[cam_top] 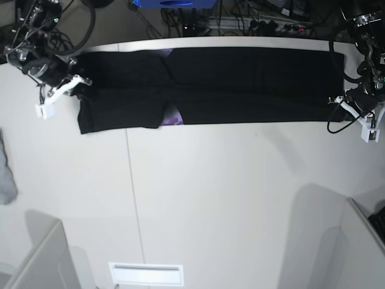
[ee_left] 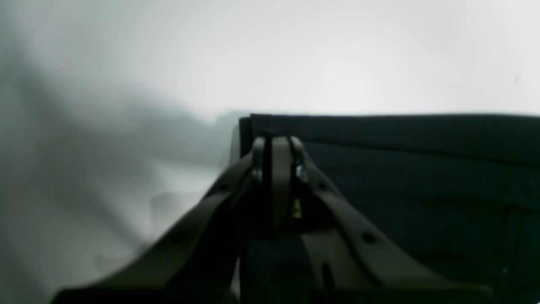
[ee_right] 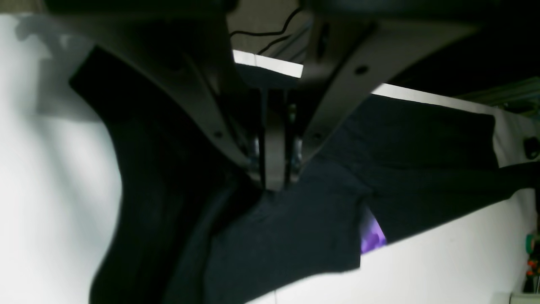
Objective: Fold the T-shirt properly
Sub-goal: 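Lift the hem and fold it over toward the collar edge, then release the hem and raise both grippers, then grasp the folded strip's ends with both grippers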
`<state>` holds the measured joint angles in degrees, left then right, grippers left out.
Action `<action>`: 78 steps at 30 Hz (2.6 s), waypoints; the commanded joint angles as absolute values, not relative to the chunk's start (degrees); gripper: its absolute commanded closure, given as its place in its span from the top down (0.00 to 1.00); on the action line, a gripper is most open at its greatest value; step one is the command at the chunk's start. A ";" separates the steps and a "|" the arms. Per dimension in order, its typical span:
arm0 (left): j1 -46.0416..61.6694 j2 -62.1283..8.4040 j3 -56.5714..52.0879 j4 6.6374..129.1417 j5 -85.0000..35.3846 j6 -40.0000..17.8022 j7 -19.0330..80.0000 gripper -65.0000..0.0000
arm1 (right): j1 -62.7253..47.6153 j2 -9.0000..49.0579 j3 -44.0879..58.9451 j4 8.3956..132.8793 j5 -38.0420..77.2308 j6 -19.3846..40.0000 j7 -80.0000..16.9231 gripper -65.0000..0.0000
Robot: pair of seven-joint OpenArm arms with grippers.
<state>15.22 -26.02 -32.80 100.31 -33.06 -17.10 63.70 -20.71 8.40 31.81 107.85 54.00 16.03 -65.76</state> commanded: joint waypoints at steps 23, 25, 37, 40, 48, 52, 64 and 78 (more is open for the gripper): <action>18.86 -28.09 -33.45 101.41 -32.92 -17.19 63.08 0.52 | -22.64 9.36 32.31 109.05 48.75 16.22 -64.57 0.38; 19.12 -27.91 -36.09 102.11 -33.27 -17.19 63.08 0.68 | -22.81 9.45 32.40 109.58 48.75 16.22 -63.78 0.35; 19.03 -20.00 -43.12 104.57 -32.92 -17.19 62.90 0.00 | -17.63 9.10 23.25 112.48 38.29 16.40 -61.32 0.00; 19.12 -18.51 -43.03 102.11 -32.92 -17.19 62.73 0.00 | -17.54 7.96 19.82 111.34 30.73 16.40 -60.70 0.00; 17.54 -18.42 -42.86 90.42 -32.84 -17.10 60.00 0.00 | -15.43 6.99 16.84 99.30 20.44 16.40 -52.79 0.00; 14.99 -18.77 -38.46 85.05 -32.84 -16.84 57.80 0.00 | -11.21 8.22 16.84 91.91 20.44 16.40 -50.33 0.00; 0.92 -19.38 -36.97 77.76 -32.84 -16.84 58.15 0.00 | 0.31 8.92 16.84 87.25 20.53 16.40 -49.36 0.00; 1.98 -21.05 -51.30 98.24 -38.20 -21.67 71.16 0.00 | -8.22 6.02 16.57 107.30 20.79 16.48 -49.01 0.00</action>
